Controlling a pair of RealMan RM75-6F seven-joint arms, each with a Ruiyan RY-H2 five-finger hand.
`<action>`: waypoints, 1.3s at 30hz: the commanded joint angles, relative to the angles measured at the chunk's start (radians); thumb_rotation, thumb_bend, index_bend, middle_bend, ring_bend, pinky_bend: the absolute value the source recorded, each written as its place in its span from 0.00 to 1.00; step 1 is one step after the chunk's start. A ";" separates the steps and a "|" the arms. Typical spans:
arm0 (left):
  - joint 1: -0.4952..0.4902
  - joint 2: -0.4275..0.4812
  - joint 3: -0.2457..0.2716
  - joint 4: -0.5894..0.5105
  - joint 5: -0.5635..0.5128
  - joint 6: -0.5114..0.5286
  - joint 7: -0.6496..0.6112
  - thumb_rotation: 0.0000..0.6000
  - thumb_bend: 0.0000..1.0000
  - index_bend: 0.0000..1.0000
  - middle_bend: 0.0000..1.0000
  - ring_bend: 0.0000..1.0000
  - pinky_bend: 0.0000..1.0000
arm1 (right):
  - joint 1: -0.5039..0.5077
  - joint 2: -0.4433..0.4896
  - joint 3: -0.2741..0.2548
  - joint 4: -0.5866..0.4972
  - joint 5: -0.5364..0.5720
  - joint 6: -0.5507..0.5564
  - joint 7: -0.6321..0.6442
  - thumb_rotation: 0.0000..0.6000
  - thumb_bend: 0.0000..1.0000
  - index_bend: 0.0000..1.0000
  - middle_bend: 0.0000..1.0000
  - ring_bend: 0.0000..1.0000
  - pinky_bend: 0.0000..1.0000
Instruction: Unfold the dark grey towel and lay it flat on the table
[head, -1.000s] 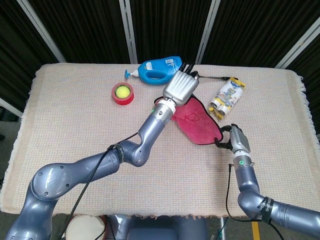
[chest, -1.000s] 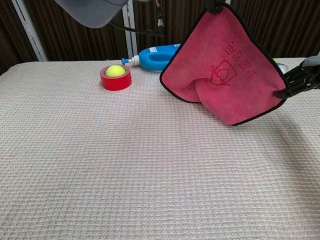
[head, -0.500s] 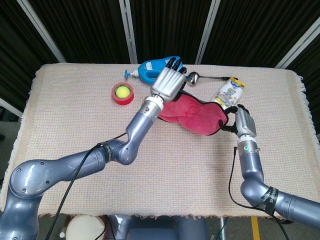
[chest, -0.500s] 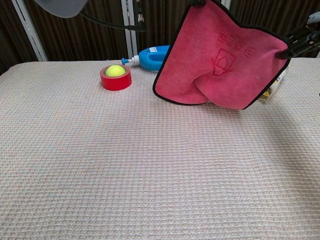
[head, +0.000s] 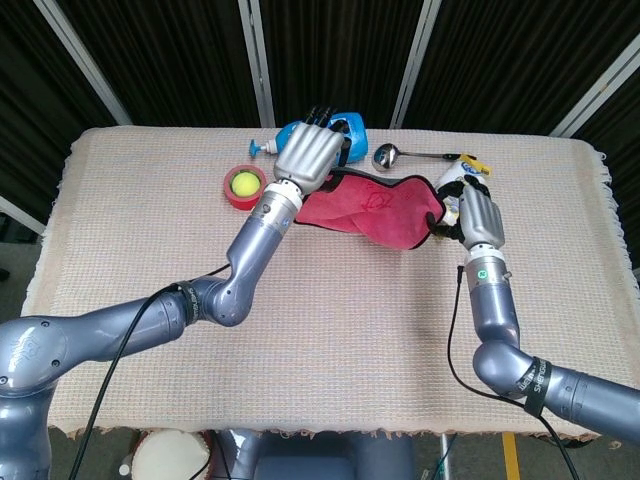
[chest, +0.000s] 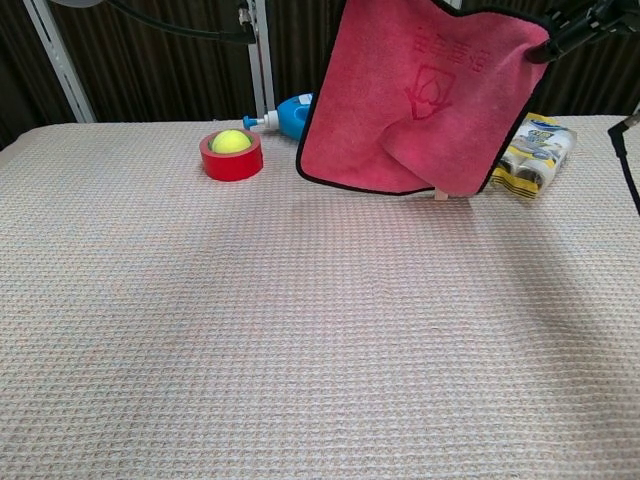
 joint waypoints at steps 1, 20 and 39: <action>0.017 0.022 -0.007 -0.026 -0.013 0.012 -0.017 1.00 0.44 0.74 0.22 0.00 0.03 | 0.016 -0.003 0.006 0.020 0.001 0.004 -0.012 1.00 0.69 0.83 0.31 0.07 0.04; 0.069 0.094 -0.017 -0.069 -0.010 0.022 -0.105 1.00 0.44 0.74 0.23 0.00 0.03 | 0.097 -0.024 0.034 0.177 0.000 -0.026 -0.037 1.00 0.69 0.83 0.31 0.08 0.04; 0.041 -0.030 -0.013 0.129 0.055 -0.002 -0.190 1.00 0.44 0.74 0.23 0.00 0.03 | 0.166 -0.090 0.048 0.371 -0.018 -0.097 -0.017 1.00 0.69 0.83 0.31 0.08 0.04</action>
